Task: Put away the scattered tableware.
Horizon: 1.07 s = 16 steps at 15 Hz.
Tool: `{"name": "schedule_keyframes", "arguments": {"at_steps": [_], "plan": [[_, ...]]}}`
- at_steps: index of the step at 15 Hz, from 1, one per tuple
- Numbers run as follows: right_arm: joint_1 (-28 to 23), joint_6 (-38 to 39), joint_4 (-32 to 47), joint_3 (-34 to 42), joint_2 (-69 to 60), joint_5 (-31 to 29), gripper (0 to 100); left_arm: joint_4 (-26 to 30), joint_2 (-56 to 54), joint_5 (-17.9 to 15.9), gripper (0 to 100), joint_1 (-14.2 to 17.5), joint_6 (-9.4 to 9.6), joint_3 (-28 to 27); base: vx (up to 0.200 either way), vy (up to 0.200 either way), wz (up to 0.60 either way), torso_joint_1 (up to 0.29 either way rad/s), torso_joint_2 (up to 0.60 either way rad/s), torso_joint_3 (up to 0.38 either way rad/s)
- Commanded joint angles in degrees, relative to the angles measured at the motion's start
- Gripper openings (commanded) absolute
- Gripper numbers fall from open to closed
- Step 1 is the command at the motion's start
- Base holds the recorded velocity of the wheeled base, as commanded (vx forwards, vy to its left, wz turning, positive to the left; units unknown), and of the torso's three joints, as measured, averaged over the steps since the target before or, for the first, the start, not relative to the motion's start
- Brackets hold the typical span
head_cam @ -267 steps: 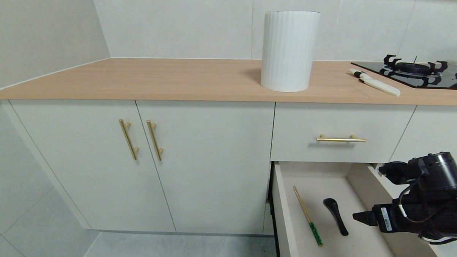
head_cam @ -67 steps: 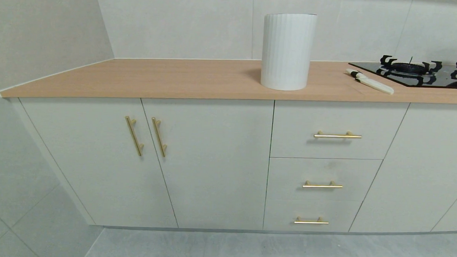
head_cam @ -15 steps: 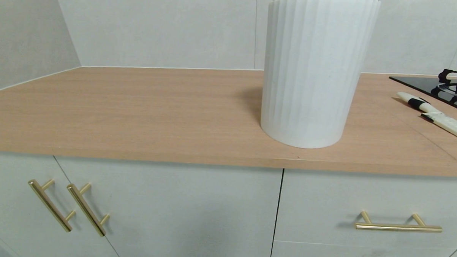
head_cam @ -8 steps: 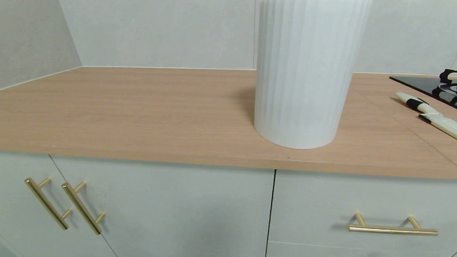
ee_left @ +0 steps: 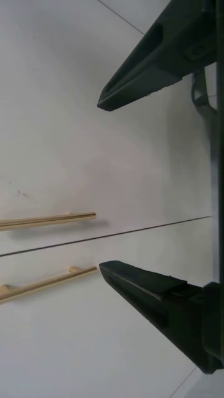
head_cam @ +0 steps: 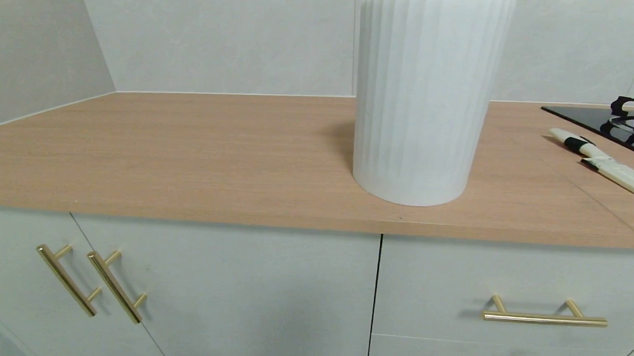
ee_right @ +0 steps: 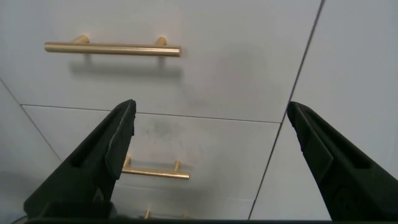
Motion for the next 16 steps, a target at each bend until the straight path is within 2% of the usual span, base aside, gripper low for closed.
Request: {"name": "schedule_keyframes", "arguments": {"at_steps": [1, 6, 16], "plan": [[-0.1, 0.0, -0.1, 0.0, 0.1, 0.0, 100, 0.0, 0.0, 0.0, 100, 0.0, -0.01, 0.0, 0.000, 0.000, 0.00, 0.000, 0.00, 0.000], [-0.1, 0.0, -0.1, 0.0, 0.1, -0.1, 100, 0.0, 0.0, 0.0, 100, 0.0, -0.01, 0.0, 0.000, 0.000, 0.00, 0.067, -0.22, -0.206], [-0.1, 0.0, -0.1, 0.0, 0.1, -0.1, 100, 0.0, 0.0, 0.0, 100, 0.0, -0.01, 0.0, 0.000, 0.000, 0.00, 0.179, -0.50, -0.289]]}}
